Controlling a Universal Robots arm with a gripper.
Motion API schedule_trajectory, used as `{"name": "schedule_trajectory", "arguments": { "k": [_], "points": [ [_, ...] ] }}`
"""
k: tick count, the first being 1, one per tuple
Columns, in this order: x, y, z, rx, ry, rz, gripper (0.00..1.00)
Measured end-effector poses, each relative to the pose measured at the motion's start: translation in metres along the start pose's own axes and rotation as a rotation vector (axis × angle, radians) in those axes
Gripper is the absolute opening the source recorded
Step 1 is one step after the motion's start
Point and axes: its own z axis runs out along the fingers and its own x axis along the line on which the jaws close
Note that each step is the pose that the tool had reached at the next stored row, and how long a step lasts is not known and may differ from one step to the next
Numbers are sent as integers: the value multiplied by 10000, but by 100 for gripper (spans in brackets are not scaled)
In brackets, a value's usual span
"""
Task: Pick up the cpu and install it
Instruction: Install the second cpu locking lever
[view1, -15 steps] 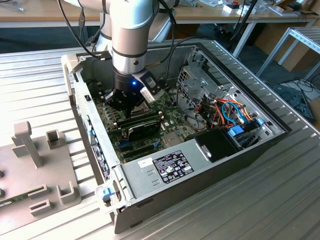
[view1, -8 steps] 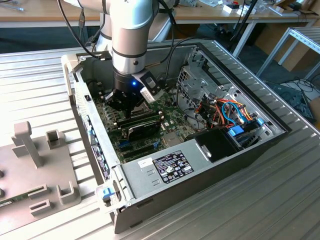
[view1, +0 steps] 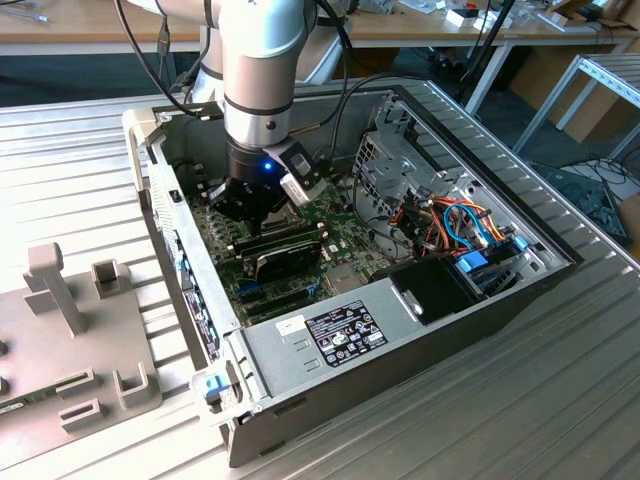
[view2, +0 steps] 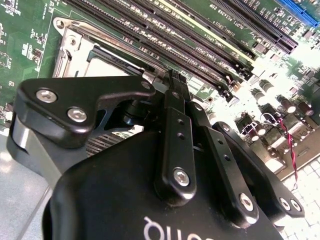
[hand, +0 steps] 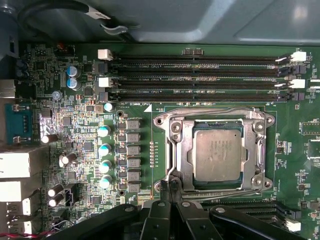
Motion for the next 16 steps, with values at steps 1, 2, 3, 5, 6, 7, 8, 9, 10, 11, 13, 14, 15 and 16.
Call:
{"name": "schedule_trajectory", "arguments": {
  "k": [1, 2, 3, 5, 6, 7, 8, 9, 10, 11, 13, 14, 15, 16],
  "points": [
    [1, 0, 3, -11, -1, 0, 11],
    [3, -1, 6, -24, -1, -1, 11],
    [6, 0, 12, -62, -1, 0, 11],
    [9, 0, 16, -79, -3, 2, 11],
    [10, 0, 17, -84, -2, 2, 11],
    [11, 0, 18, -87, -1, 1, 11],
    [13, -1, 20, -89, -1, 2, 11],
    [14, -1, 20, -88, 0, 2, 11],
    [14, -1, 20, -88, 1, 2, 11],
    [15, -2, 23, -91, -1, 4, 11],
    [15, -5, 26, -92, -1, 5, 11],
    [14, -8, 27, -91, 0, 2, 11],
    [14, -10, 28, -90, -1, 2, 11],
    [14, -12, 28, -89, -1, 3, 11]
  ]
}}
